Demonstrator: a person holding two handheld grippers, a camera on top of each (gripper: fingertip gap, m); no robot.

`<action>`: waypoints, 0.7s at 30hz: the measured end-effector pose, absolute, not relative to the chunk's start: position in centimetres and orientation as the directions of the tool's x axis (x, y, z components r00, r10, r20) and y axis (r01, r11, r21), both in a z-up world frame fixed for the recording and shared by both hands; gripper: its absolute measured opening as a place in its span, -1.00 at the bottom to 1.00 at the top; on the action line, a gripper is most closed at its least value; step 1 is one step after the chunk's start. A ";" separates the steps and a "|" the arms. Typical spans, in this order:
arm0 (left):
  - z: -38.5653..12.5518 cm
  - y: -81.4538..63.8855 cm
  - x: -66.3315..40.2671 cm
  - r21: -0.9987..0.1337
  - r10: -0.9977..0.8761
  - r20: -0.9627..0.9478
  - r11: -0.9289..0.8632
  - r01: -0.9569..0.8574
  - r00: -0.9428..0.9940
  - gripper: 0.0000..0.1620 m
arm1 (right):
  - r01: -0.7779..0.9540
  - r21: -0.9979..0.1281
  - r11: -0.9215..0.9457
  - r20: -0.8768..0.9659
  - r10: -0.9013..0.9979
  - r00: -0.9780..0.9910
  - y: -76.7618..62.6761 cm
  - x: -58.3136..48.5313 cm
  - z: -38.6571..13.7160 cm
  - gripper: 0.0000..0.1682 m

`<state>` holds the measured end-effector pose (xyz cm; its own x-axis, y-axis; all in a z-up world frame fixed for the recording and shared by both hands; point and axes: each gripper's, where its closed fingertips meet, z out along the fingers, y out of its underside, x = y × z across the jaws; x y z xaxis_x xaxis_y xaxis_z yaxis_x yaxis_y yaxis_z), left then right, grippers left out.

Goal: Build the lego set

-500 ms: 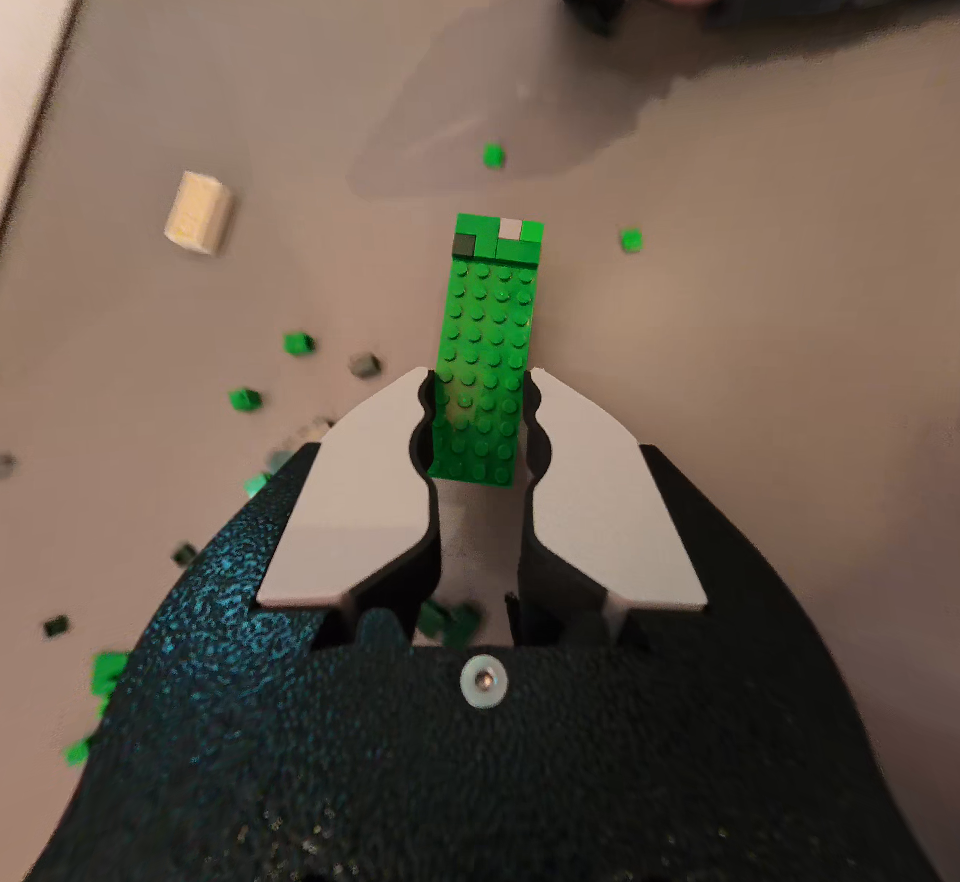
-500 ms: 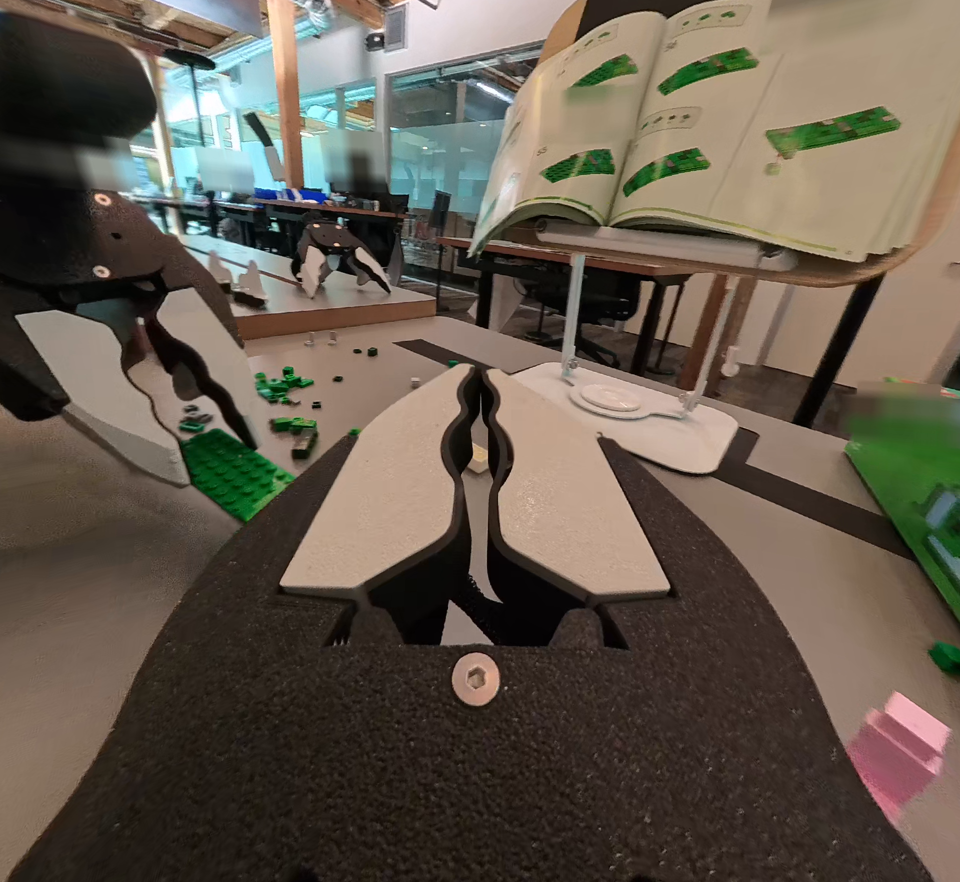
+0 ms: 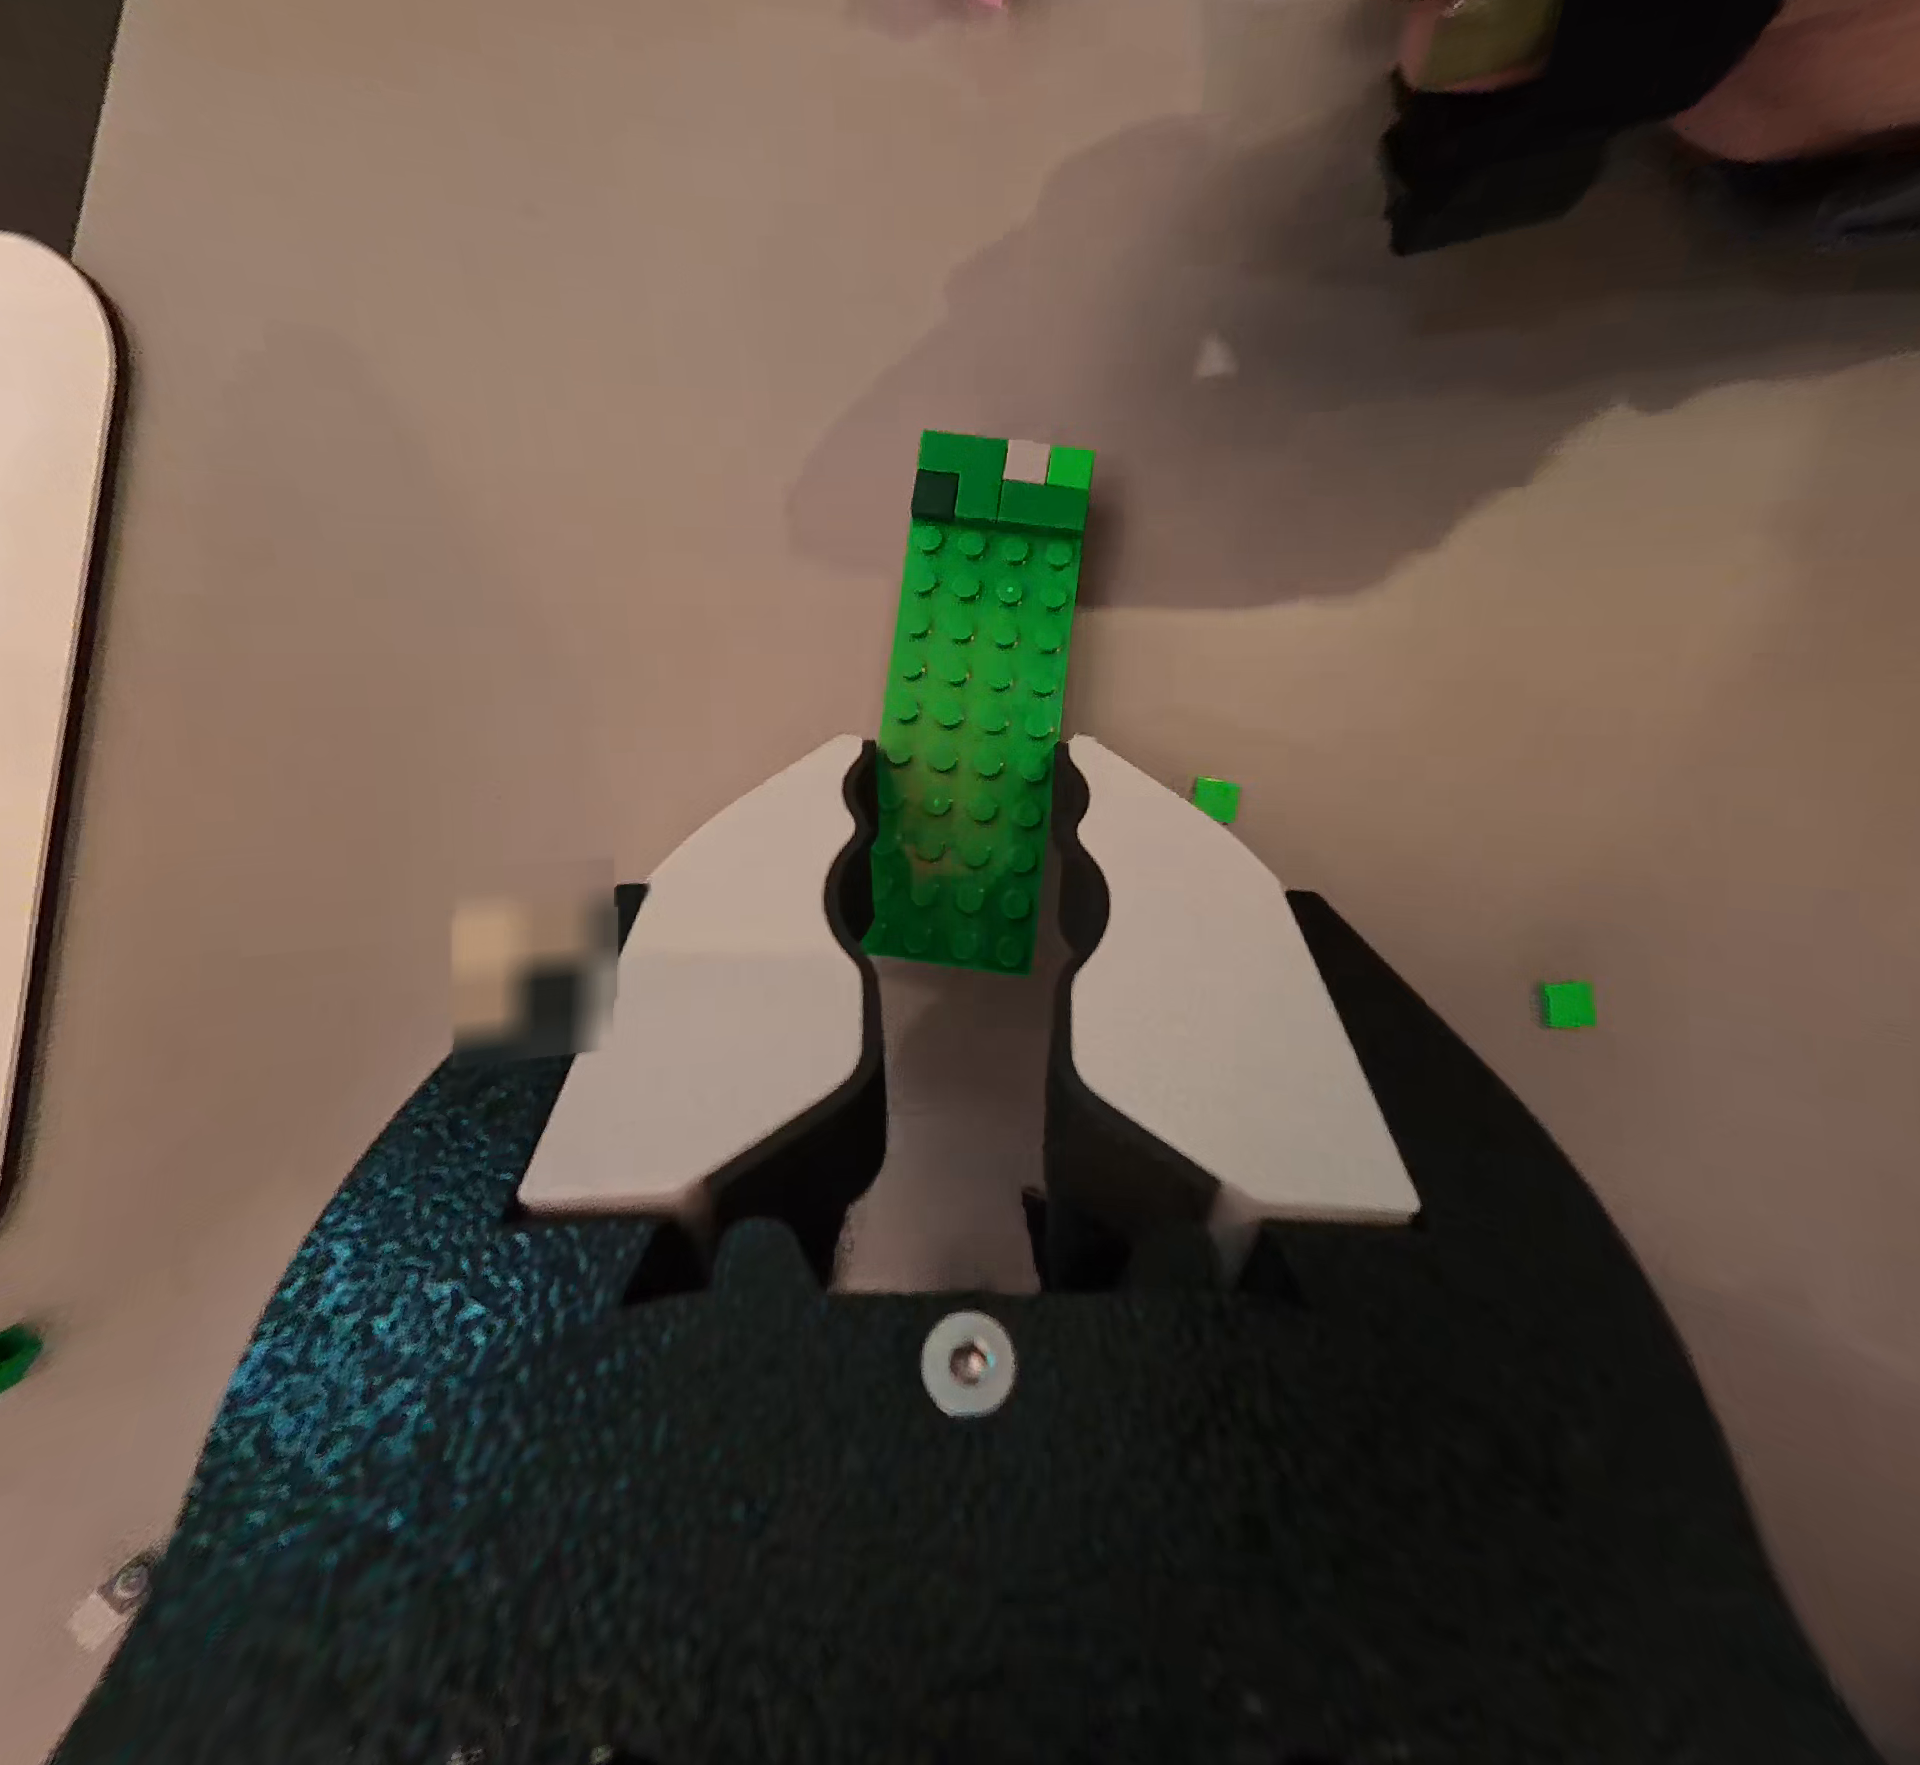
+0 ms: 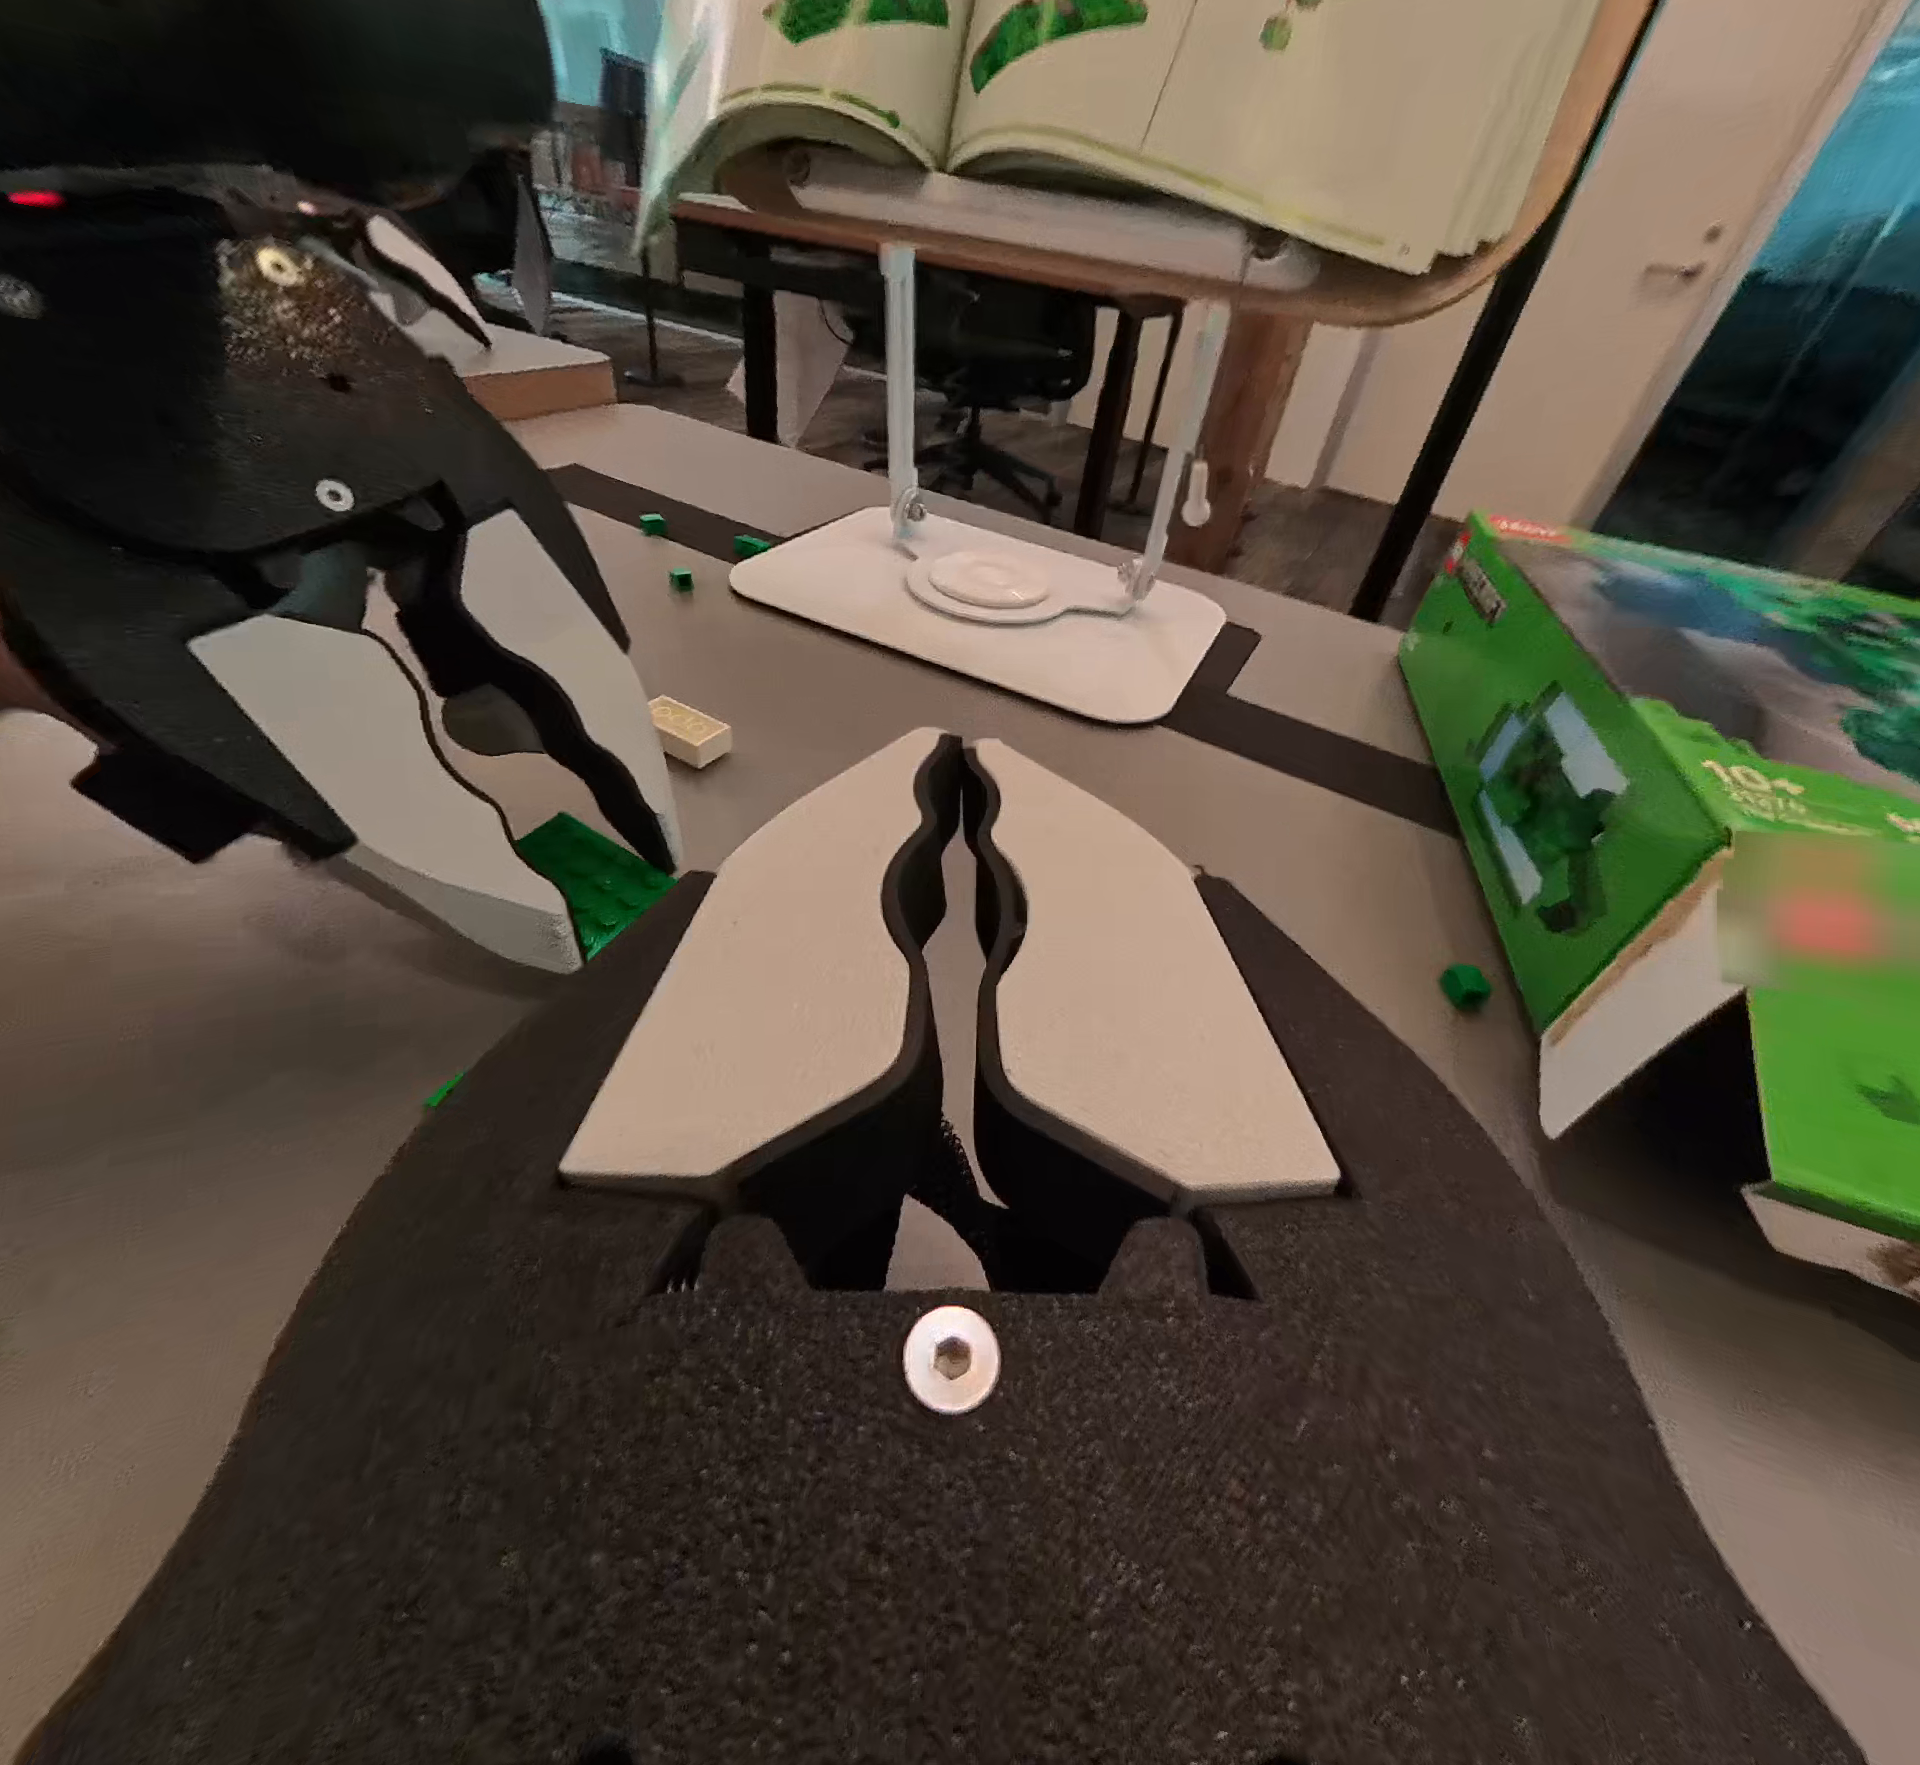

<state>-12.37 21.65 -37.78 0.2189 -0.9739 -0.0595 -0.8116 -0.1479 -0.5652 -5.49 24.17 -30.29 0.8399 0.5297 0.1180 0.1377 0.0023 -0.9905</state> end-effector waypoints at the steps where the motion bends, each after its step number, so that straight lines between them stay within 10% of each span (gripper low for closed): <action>1: -38.1 21.8 -12.5 -0.554 -0.972 -0.053 -0.161 -0.816 0.228 -0.61 | 0.126 -0.992 -0.019 0.097 0.526 0.845 24.3 -5.3 -30.4 -1.00; 6: -39.1 22.4 -12.1 -0.567 -0.967 -0.079 -0.157 -0.808 0.244 -0.60 | 0.118 -0.989 -0.084 0.049 0.576 0.816 24.5 -5.9 -31.1 -1.00; 12: -35.4 23.9 -14.3 -0.765 -0.845 -0.094 -0.277 -0.582 0.527 0.01 | 0.104 -0.994 0.042 0.110 0.548 0.829 23.9 -5.7 -29.7 -1.00; 15: -32.0 24.2 -16.7 -0.907 -0.707 -0.106 -0.221 -0.360 0.700 -0.06 | 0.093 -0.992 0.079 0.122 0.556 0.822 23.6 -5.9 -29.4 -1.00; 21: -27.7 23.8 -22.2 -0.997 -0.407 -0.073 -0.006 -0.083 0.911 -0.88 | 0.028 -0.990 0.141 0.102 0.552 0.828 23.3 -5.7 -28.5 -1.00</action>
<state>-22.22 23.77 -27.71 0.9106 -0.4068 -0.0735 -0.0830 -0.0058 -0.9965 -5.72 23.31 -28.48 0.8277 0.5518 0.1024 0.0281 0.1415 -0.9895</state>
